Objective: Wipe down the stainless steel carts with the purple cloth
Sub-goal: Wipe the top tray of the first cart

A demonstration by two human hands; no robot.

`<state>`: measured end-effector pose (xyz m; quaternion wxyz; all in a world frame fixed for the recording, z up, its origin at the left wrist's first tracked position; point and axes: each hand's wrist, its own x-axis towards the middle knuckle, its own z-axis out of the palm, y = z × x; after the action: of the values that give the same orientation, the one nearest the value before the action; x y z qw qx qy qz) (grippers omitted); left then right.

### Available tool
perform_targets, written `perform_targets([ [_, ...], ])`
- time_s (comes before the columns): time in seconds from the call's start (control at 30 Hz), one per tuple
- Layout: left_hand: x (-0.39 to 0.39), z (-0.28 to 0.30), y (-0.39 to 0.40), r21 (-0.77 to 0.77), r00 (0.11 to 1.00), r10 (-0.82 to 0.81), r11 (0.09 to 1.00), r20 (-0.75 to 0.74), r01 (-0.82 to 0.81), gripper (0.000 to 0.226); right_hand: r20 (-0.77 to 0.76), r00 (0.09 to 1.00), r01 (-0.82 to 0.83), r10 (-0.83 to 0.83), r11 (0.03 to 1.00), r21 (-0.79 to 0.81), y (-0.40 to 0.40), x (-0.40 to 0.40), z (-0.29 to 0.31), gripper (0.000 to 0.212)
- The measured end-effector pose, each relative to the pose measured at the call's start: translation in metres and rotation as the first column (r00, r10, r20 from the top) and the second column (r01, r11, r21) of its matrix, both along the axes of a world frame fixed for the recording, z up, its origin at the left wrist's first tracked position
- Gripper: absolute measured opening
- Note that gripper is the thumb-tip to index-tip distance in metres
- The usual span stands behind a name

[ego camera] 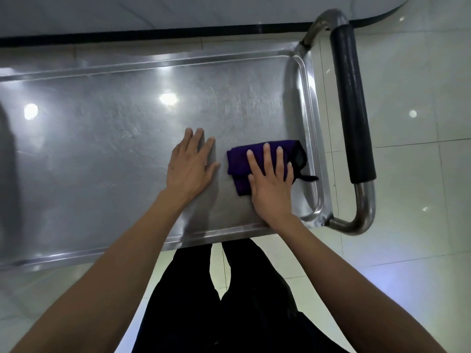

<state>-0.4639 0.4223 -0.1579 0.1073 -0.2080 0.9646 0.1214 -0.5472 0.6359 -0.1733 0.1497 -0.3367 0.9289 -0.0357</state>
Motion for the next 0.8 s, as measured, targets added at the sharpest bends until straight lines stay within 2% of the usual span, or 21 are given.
perform_targets([
  [0.27, 0.000, 0.004, 0.000, 0.015, 0.987, 0.041, 0.999, 0.158, -0.044, 0.067, 0.033, 0.996, 0.078, -0.078, 0.997, -0.005, -0.117, -0.088, -0.001, 0.055],
  [0.53, -0.001, 0.007, -0.004, 0.014, 0.993, 0.044, 0.999, 0.105, -0.046, 0.066, 0.067, 0.995, 0.071, -0.069, 0.997, -0.030, -0.220, -0.169, 0.010, 0.057],
  [0.63, 0.006, 0.001, -0.010, 0.006, 0.994, 0.007, 1.000, 0.107, -0.008, 0.078, 0.034, 0.998, 0.046, -0.046, 0.999, -0.021, -0.234, -0.177, 0.012, 0.056],
  [0.7, 0.015, -0.001, -0.017, 0.045, 0.994, -0.007, 0.999, 0.108, 0.002, 0.091, 0.024, 0.998, 0.052, -0.052, 0.999, -0.010, -0.229, -0.170, 0.011, 0.056],
  [0.8, 0.027, -0.005, -0.028, 0.106, 0.992, -0.065, 0.993, 0.109, 0.054, 0.096, -0.017, 0.999, 0.044, -0.044, 0.999, 0.000, -0.208, -0.150, 0.009, 0.056],
])
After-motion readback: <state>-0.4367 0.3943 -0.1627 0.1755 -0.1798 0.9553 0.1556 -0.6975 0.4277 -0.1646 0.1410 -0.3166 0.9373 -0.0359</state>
